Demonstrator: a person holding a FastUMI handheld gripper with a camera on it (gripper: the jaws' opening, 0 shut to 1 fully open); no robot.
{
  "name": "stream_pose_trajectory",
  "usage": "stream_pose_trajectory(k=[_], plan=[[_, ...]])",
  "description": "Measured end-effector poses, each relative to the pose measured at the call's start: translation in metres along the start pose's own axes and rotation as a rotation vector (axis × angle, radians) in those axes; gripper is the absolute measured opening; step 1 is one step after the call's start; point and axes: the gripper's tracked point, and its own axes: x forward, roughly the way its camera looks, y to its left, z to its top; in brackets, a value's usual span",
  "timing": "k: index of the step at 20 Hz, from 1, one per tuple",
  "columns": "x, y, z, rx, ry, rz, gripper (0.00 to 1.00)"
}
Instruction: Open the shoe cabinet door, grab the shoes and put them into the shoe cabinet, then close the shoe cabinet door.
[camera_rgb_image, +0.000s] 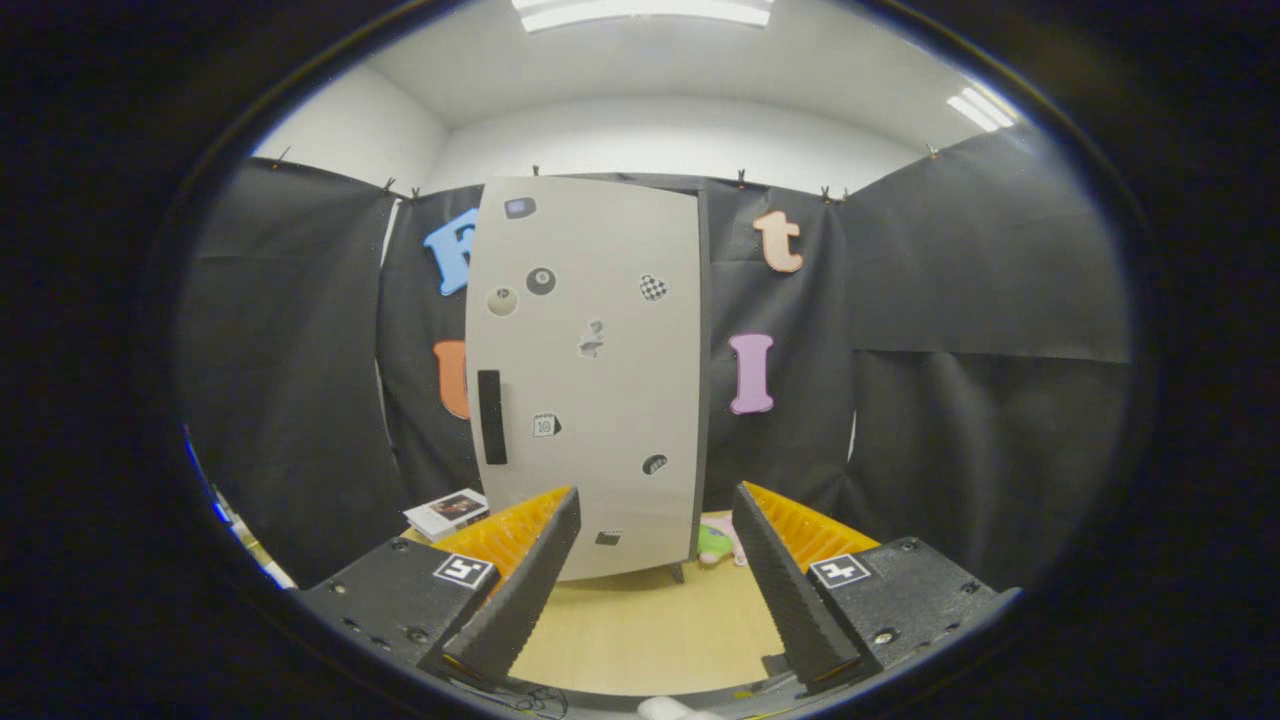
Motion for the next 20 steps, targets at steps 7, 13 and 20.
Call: stream_pose_trajectory(k=[7,13,20], plan=[[-0.01,-0.009,0.003,0.0,-0.009,-0.02,1.0],[-0.011,-0.007,-0.001,-0.014,0.002,-0.02,1.0],[-0.016,-0.006,-0.004,-0.019,0.007,-0.024,1.0]])
